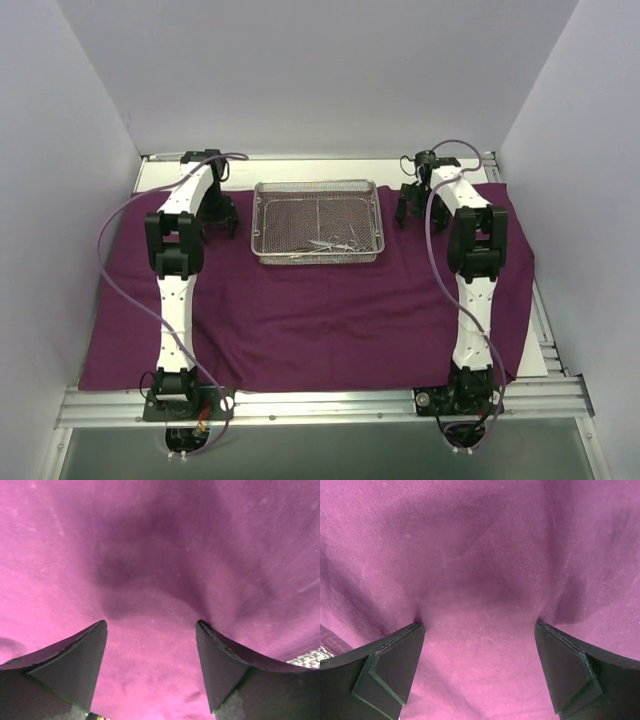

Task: Open and lay out the surgical kit
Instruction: Smooth out the surgical kit at the center of the board.

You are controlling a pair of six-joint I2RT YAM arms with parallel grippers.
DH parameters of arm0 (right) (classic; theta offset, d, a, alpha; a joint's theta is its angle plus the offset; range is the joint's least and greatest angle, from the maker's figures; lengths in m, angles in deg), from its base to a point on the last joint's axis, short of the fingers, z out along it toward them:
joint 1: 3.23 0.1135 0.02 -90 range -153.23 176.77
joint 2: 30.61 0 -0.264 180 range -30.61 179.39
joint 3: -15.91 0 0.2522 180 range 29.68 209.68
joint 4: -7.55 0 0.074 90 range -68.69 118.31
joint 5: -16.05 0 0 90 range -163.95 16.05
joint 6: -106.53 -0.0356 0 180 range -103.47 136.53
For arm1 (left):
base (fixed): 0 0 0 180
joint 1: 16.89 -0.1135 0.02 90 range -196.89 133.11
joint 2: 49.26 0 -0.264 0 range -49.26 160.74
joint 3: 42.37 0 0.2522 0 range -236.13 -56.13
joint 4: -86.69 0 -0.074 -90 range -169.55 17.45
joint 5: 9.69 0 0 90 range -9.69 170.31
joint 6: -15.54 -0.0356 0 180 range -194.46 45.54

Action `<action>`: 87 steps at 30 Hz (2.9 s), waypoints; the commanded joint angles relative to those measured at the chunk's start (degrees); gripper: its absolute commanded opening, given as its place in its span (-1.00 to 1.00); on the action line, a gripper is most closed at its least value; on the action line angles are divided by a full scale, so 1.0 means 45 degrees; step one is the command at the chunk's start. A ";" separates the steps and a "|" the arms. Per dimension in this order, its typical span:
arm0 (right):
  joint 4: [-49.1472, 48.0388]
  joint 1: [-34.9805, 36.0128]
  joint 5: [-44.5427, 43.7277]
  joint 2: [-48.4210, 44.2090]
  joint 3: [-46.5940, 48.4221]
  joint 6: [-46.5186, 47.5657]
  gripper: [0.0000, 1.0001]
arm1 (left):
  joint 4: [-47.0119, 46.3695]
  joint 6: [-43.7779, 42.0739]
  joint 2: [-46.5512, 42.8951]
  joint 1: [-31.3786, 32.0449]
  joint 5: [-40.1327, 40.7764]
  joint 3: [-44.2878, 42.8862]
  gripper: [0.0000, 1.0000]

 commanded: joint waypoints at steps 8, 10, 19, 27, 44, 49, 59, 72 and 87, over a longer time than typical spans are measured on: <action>0.0407 0.0134 -0.1146 0.2656 0.2942 -0.0312 0.99 | 0.0603 -0.0206 0.3030 -0.0421 -0.2738 -0.3183 0.55; 0.0622 0.0153 -0.1205 0.3516 0.3766 -0.0391 0.99 | 0.0195 -0.0245 0.3189 -0.0538 -0.3361 -0.3637 0.54; 0.0859 0.0095 -0.0425 0.4768 0.6406 -0.0684 0.99 | -0.1093 0.0223 0.4478 -0.2393 -0.6444 -0.5865 0.47; 0.0135 0.0018 -0.0462 0.3365 0.6503 -0.0293 0.99 | -0.2502 0.0262 0.1632 -0.2941 -0.5536 -0.4484 0.50; 0.1308 -0.1720 -0.1362 -0.3664 0.0379 -0.1192 0.80 | -0.3534 -0.0069 -0.6982 -0.1965 -0.2719 0.4419 0.57; 0.0508 -0.2891 -0.0330 -0.7492 -0.5122 -0.0667 0.31 | -0.4709 -0.0304 -0.8818 -0.1711 -0.3344 0.8929 0.47; -0.0078 -0.4259 0.1919 -0.8905 -0.9567 0.0684 -0.73 | -0.5822 -0.0558 -1.0735 -0.1730 -0.4106 1.2784 0.46; -0.1798 -0.5666 0.1707 -0.7888 -1.1991 -0.0957 -1.00 | -0.6292 -0.0870 -1.0189 -0.2121 -0.4400 1.3509 0.47; 0.2848 -0.7715 -0.7120 -0.9605 -1.1466 -0.6052 -1.00 | -0.5961 -0.0441 -0.9466 -0.2472 -0.3717 1.3353 0.47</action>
